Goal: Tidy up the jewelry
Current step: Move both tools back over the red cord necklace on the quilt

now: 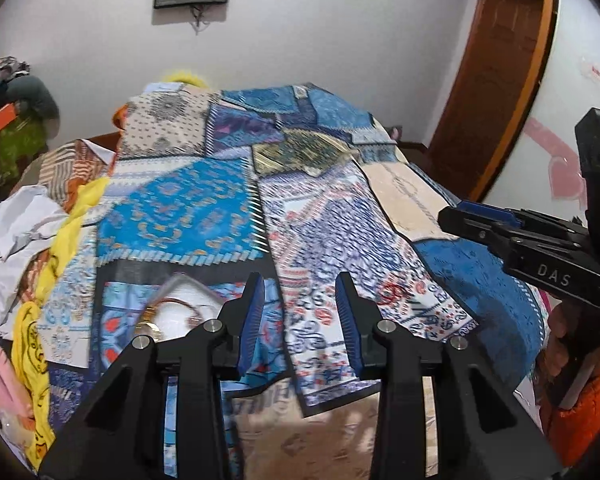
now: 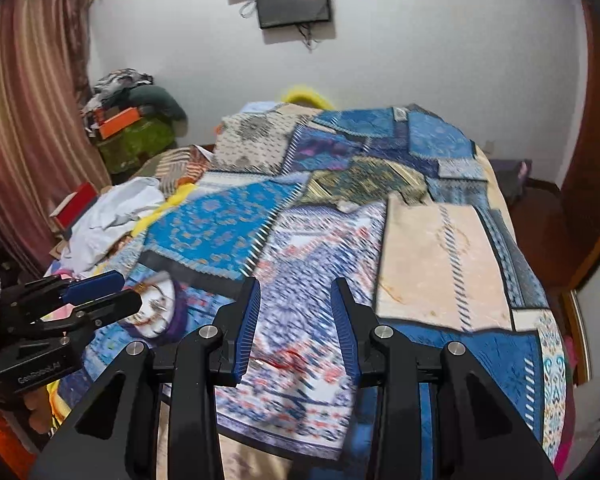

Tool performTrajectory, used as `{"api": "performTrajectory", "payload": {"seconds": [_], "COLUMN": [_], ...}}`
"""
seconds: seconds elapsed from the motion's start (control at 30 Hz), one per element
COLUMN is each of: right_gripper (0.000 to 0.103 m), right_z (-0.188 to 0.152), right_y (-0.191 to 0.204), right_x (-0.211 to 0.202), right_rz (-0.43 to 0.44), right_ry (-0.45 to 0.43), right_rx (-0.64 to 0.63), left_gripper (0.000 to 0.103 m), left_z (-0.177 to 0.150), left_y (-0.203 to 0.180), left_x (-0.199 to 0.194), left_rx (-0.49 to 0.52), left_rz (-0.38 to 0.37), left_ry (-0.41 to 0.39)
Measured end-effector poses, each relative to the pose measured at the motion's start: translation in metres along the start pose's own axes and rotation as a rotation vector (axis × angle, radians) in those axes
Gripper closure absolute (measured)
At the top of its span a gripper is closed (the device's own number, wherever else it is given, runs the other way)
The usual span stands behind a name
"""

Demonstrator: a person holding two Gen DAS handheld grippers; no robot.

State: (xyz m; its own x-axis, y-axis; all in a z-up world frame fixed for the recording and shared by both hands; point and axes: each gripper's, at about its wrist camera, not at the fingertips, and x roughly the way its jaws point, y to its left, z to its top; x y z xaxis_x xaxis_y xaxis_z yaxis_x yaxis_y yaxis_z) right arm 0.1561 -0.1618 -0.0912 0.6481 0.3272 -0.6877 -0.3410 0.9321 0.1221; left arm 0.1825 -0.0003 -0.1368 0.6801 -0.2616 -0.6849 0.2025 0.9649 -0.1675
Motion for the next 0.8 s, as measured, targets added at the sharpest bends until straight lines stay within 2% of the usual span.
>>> {"api": "performTrajectory", "payload": {"seconds": [0.5,0.53,0.63,0.8], "right_gripper": [0.07,0.07,0.07,0.07], "right_z": [-0.033,-0.034,-0.038,-0.041], "right_y": [-0.032,-0.033,-0.036,-0.039], "right_x": [0.02,0.021,0.023,0.023], "right_rz": [0.004,0.008,0.015,0.021], "right_ry": [0.11,0.116,0.128,0.137], "right_rx": [0.044,0.045,0.043,0.046], "left_gripper": [0.067,0.069,0.082,0.088], "left_z": [-0.02,-0.021,-0.023,-0.024], "left_y": [-0.045,-0.047,-0.052,-0.056], "left_x": [0.06,0.063,0.069,0.077], "left_rx": [0.051,0.053,0.064,0.077], "left_rz": [-0.103,-0.106,-0.124,-0.125], "left_ry": [0.146,0.15,0.164,0.169]}}
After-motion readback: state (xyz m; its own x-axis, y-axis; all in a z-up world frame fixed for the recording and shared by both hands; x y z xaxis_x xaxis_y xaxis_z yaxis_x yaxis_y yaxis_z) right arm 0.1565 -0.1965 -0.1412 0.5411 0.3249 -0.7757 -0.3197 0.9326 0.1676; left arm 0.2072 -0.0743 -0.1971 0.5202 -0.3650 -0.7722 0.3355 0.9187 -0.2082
